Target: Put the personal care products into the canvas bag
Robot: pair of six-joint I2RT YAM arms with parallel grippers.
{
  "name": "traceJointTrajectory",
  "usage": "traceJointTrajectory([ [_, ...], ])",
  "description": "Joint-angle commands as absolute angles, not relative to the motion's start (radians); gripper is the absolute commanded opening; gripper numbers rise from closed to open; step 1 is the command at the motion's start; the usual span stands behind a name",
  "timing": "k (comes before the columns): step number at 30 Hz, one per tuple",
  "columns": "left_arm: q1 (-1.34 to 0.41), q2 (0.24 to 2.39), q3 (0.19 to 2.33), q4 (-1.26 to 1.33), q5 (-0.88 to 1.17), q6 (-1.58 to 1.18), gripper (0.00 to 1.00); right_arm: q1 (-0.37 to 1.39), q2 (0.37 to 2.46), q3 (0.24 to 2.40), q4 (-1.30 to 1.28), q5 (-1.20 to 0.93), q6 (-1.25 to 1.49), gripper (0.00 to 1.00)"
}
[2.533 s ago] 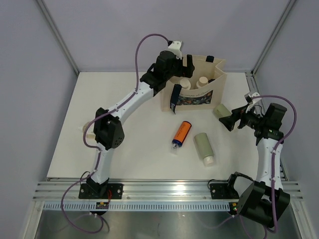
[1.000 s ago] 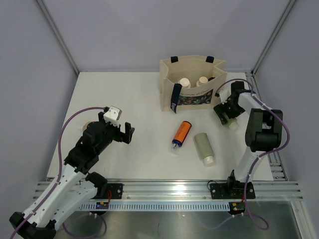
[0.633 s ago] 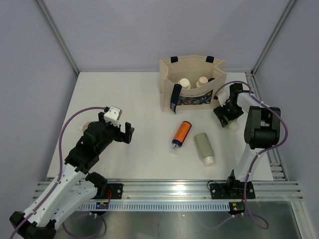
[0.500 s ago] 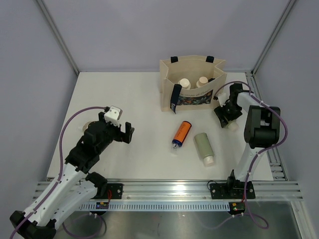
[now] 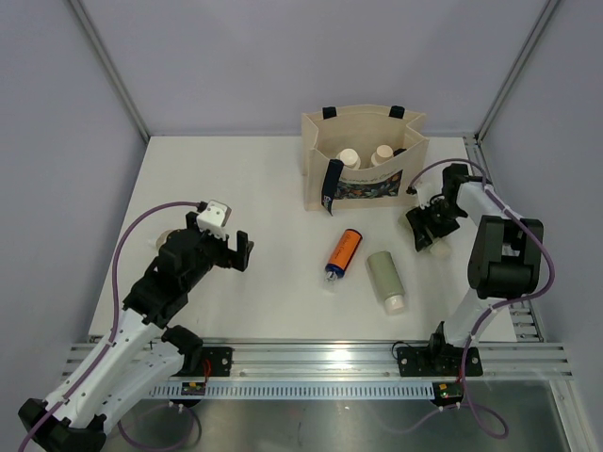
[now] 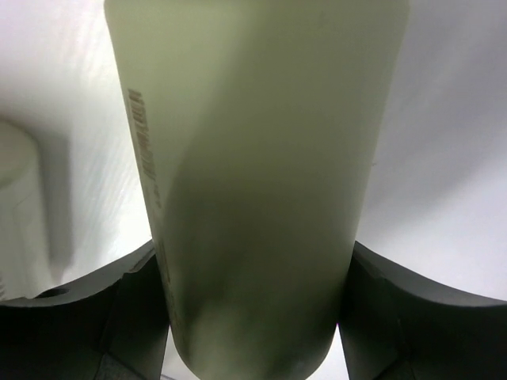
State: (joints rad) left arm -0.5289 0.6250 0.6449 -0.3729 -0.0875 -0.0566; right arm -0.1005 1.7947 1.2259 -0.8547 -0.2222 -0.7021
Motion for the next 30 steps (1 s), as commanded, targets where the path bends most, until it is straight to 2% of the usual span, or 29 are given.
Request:
traceJointTrajectory([
  [1, -0.525, 0.629, 0.644, -0.341, -0.104, -0.052, 0.99, -0.141, 1.683, 1.246, -0.888, -0.376, -0.686, 0.00],
  [12, -0.525, 0.624, 0.643, -0.339, -0.097, -0.054, 0.99, -0.250, 1.582, 1.239, -1.034, -0.783, -0.681, 0.00],
  [18, -0.525, 0.617, 0.640, -0.333, -0.103, -0.052, 0.99, -0.244, 1.430, 1.302, -1.124, -0.978, -0.690, 0.00],
  [25, -0.525, 0.607, 0.634, -0.327, -0.106, -0.045, 0.99, -0.135, 1.404, 1.546, -1.017, -0.954, -0.531, 0.00],
  [30, -0.525, 0.609, 0.632, -0.328, -0.109, -0.035, 0.99, -0.022, 1.572, 1.868, -0.907, -0.783, -0.420, 0.00],
])
